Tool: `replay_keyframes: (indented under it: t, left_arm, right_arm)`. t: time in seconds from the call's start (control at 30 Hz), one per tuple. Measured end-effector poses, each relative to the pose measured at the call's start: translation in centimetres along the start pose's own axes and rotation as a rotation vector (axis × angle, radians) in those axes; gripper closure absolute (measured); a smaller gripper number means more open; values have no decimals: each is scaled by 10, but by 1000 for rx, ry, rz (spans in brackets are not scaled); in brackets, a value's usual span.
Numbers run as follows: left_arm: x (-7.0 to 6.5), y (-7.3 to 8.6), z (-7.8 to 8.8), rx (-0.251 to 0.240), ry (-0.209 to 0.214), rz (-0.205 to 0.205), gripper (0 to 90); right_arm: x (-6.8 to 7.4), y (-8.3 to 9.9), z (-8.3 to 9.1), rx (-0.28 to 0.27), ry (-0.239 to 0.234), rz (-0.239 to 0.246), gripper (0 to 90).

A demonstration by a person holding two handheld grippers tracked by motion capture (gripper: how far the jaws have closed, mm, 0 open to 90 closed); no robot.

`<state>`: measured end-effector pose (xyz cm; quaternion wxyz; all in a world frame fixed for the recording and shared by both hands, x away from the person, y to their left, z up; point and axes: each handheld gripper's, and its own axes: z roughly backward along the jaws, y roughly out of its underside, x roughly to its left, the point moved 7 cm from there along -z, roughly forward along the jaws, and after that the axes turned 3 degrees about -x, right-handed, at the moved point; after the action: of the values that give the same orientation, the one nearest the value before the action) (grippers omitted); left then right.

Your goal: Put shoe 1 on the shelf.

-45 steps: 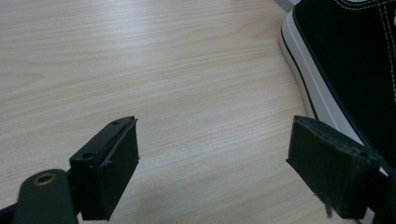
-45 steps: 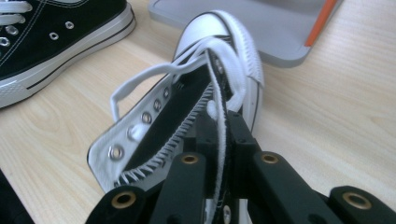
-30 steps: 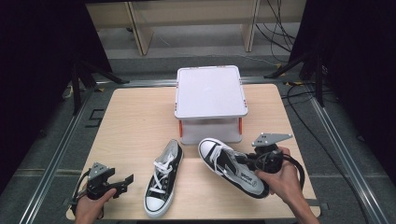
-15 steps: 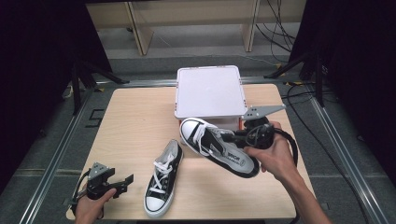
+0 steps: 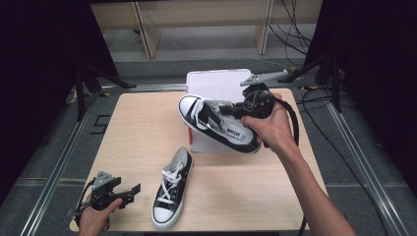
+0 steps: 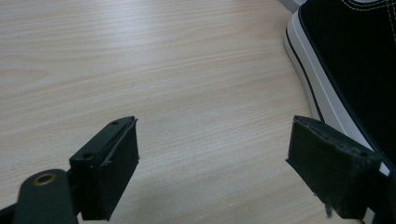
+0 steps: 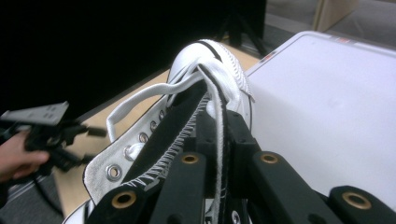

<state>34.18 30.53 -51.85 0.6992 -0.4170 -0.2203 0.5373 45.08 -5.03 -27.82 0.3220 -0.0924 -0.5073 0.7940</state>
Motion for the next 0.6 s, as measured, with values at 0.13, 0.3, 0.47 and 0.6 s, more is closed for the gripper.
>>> replay_keyframes:
  t: [0.13, 0.3, 0.47, 0.6]
  left_arm:
    - [0, 0, 0, 5, -1, -6, 156]
    - [1, 0, 1, 3, -1, -12, 156]
    - [-1, -1, 1, -5, 13, 0, 156]
    - [-2, -1, 1, -8, 14, -2, 155]
  right_arm:
    - [-14, -17, -16, -4, 52, -45, 869]
    - [-36, -32, -38, -19, 100, -134, 870]
    - [-57, -44, -57, -34, 167, -197, 869]
    - [-71, -52, -68, -47, 208, -251, 869]
